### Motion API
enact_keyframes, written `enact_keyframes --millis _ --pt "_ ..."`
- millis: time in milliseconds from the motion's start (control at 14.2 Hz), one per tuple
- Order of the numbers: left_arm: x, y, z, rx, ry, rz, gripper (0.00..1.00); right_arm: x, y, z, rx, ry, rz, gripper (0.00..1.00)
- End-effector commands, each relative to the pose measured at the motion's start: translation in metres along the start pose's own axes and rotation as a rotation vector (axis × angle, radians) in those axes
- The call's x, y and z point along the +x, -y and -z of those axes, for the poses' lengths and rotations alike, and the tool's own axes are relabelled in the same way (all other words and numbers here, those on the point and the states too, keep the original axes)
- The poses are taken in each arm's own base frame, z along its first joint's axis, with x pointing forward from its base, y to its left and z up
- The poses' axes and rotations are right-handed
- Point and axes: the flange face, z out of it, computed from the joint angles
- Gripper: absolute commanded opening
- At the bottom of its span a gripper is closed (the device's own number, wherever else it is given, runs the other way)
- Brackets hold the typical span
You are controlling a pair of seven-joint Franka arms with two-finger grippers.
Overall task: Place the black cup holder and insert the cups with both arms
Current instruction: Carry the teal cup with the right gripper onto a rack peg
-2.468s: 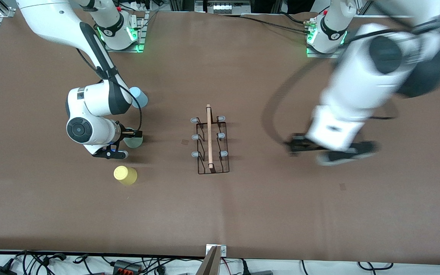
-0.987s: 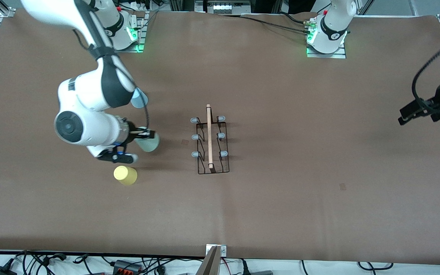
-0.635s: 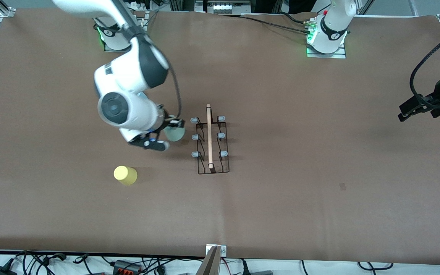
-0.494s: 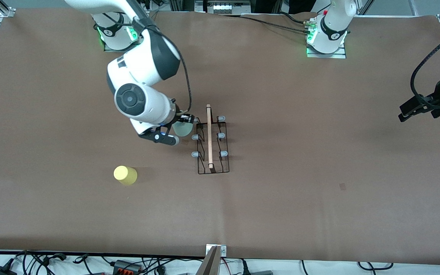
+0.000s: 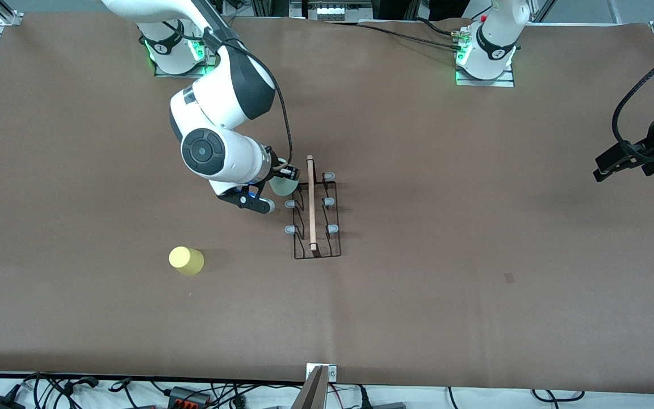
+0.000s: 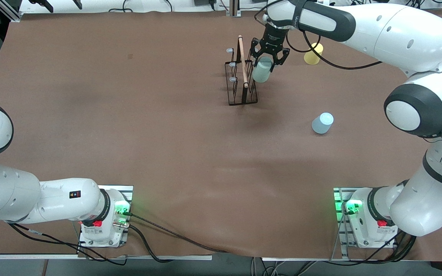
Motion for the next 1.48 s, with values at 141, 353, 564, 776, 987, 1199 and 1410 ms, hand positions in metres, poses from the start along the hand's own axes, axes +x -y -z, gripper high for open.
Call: enact_keyframes --millis 141,353,564,776,987,1199,1410 --pt "-0.007 0.004 0.003 -0.016 0.018 -0.006 1.0 -0.006 0.014 -0.017 -0.014 0.027 -0.007 0.23" --pt "-0.006 0.003 0.001 -0.017 0.02 -0.009 1.0 0.001 0.013 -0.032 -0.031 0.039 -0.023 0.24" --pt "-0.006 0.002 0.001 -0.017 0.021 -0.009 1.0 0.008 0.013 -0.051 -0.05 0.047 -0.03 0.43" --pt "-0.006 0.002 0.001 -0.017 0.021 -0.009 1.0 0.006 0.014 -0.043 -0.039 0.034 -0.078 1.0" --pt "-0.005 0.003 0.0 -0.017 0.023 -0.009 1.0 0.007 0.02 0.006 0.016 -0.021 -0.116 1.0" --pt "-0.005 0.003 0.0 -0.017 0.023 -0.009 1.0 0.067 -0.03 0.05 0.051 -0.098 -0.208 1.0" --pt "-0.005 0.003 0.0 -0.017 0.023 -0.009 1.0 0.146 -0.097 0.053 0.024 -0.188 -0.172 1.0"
